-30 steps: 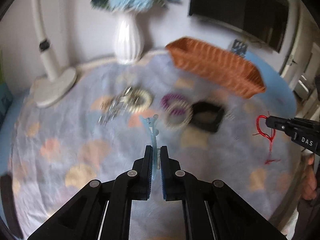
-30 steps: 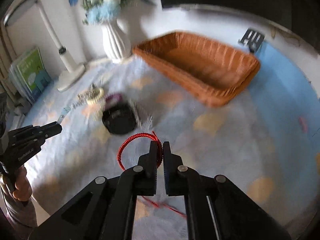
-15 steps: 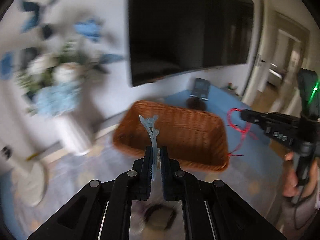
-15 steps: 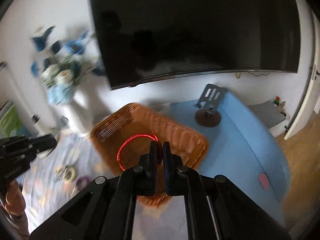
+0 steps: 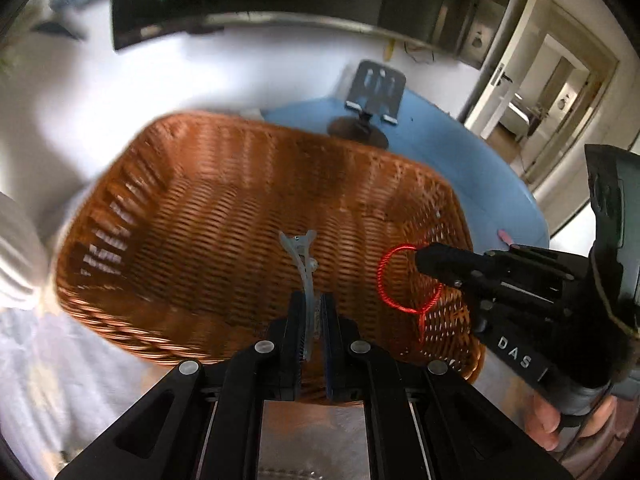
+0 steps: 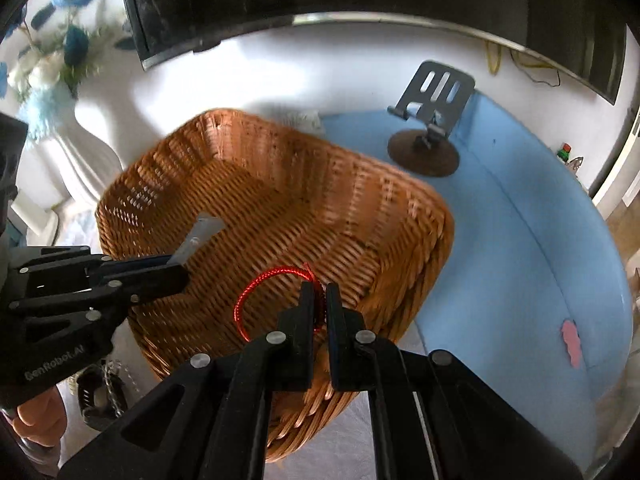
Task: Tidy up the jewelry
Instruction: 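Carry both items to the wicker basket and open both tools to drop them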
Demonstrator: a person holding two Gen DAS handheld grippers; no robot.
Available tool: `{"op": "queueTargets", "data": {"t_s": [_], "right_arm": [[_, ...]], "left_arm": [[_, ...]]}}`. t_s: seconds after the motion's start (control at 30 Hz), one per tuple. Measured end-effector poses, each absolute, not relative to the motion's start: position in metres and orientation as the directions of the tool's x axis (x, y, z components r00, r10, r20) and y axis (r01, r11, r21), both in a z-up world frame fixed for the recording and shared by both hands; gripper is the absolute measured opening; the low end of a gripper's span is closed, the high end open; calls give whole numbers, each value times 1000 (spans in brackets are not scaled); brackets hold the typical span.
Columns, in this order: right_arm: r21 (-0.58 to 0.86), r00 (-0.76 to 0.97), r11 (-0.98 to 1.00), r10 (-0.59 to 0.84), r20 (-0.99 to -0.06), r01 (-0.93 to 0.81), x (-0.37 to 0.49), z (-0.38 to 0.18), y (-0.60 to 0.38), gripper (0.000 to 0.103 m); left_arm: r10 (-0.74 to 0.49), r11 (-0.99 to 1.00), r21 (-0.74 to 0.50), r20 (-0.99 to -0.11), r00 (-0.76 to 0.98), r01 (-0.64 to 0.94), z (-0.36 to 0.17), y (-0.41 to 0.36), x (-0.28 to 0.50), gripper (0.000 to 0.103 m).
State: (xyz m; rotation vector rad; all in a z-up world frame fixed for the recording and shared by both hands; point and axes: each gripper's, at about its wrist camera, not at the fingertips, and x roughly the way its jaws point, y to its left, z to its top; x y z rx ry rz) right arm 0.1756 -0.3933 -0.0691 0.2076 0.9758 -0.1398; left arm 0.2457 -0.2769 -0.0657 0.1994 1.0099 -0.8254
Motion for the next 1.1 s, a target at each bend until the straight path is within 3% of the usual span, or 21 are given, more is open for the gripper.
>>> {"op": "queueTargets", "data": {"t_s": [0.27, 0.4, 0.5, 0.57, 0.63, 0.7, 0.93, 1.1], "right_arm": [[84, 514, 976, -33, -857, 203, 180, -69, -383, 9], [122, 523, 969, -7, -852, 213, 174, -62, -386, 10], [120, 550, 967, -24, -835, 224, 164, -49, -387, 14], [119, 575, 967, -33, -817, 225, 155, -39, -385, 22], [120, 609, 968, -40, -793, 219, 142, -24, -379, 29], [123, 637, 972, -34, -770, 201, 131, -12, -371, 32], [93, 694, 992, 8, -720, 86, 98, 9, -322, 34], [112, 663, 993, 113, -740, -44, 82, -6, -285, 34]], "left_arm": [[-504, 697, -212, -825, 258, 685, -79, -288, 247, 8], [-526, 694, -241, -813, 250, 678, -70, -274, 244, 25], [-541, 712, -223, -779, 318, 665, -50, -254, 237, 27], [-567, 715, -229, -744, 355, 661, -32, -234, 230, 32], [-588, 720, -234, -707, 394, 653, -14, -211, 221, 53], [-587, 739, -214, -671, 454, 639, 3, -184, 207, 58], [-536, 796, -145, -618, 575, 587, 30, -102, 164, 58], [-520, 793, -112, -637, 569, 599, 15, -69, 140, 58]]}}
